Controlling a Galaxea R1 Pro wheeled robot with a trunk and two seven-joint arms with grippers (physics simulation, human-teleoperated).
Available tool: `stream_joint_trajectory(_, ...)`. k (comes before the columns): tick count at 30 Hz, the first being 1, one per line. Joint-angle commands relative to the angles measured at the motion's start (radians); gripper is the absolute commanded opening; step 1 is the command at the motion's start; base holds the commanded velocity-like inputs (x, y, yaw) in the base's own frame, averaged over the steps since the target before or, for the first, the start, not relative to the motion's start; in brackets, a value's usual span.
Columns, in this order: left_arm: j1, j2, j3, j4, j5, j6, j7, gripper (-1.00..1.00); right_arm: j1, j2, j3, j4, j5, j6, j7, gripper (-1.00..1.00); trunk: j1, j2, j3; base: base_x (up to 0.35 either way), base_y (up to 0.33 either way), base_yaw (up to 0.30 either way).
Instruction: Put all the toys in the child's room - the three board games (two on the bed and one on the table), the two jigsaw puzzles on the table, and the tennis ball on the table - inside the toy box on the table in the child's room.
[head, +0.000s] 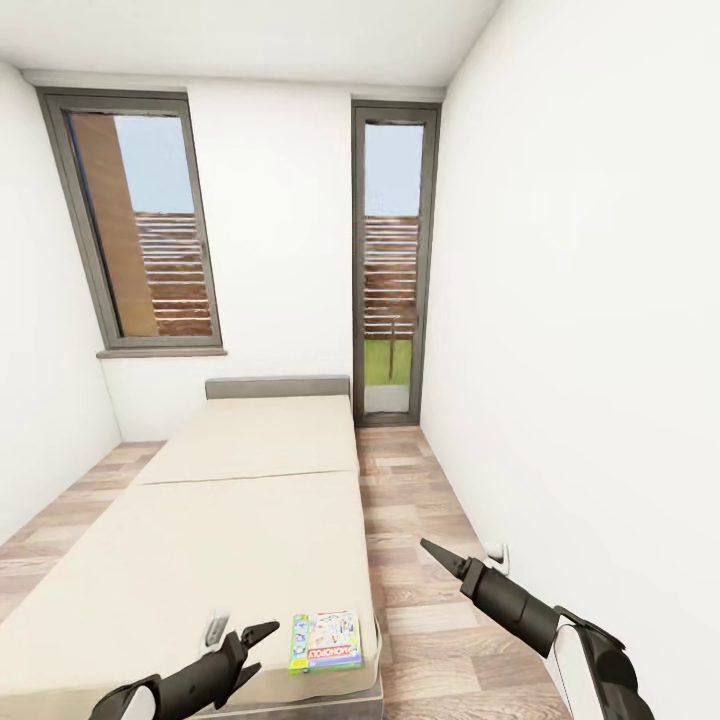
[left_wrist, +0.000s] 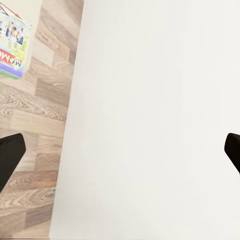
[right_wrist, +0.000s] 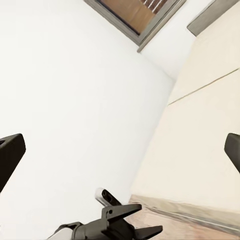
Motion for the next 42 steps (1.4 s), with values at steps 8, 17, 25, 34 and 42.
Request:
stream_joint_trajectory(8, -0.001, -0.016, 0.011, 0.045, 0.017, -0.026, 0.018, 1.0, -0.001, 0.001, -0.002, -0.002, 0.005, 0.036, -0.004, 1.0, 0.031, -0.058, -0.027, 0.0, 0.0, 0.0)
stream_joint_trajectory(17, -0.001, -0.027, 0.039, 0.081, 0.021, -0.071, 0.035, 1.0, -0.003, 0.001, 0.0, -0.003, 0.011, 0.042, -0.005, 1.0, 0.066, -0.121, -0.055, 0.0, 0.0, 0.0)
stream_joint_trajectory(25, -0.001, -0.028, 0.042, 0.085, 0.02, -0.079, 0.036, 1.0, -0.002, 0.003, 0.006, -0.014, 0.012, 0.038, -0.004, 1.0, 0.096, -0.177, -0.08, 0.0, 0.0, 0.0)
stream_joint_trajectory(34, -0.001, -0.029, 0.042, 0.086, 0.02, -0.111, 0.036, 1.0, -0.001, 0.003, 0.002, -0.024, 0.014, 0.038, -0.005, 1.0, 0.131, -0.24, -0.109, 0.0, 0.0, 0.0)
stream_joint_trajectory(42, -0.001, -0.029, 0.043, 0.086, 0.02, -0.116, 0.035, 1.0, -0.001, 0.004, 0.006, -0.024, 0.014, 0.029, -0.004, 1.0, 0.161, -0.296, -0.134, 0.0, 0.0, 0.0)
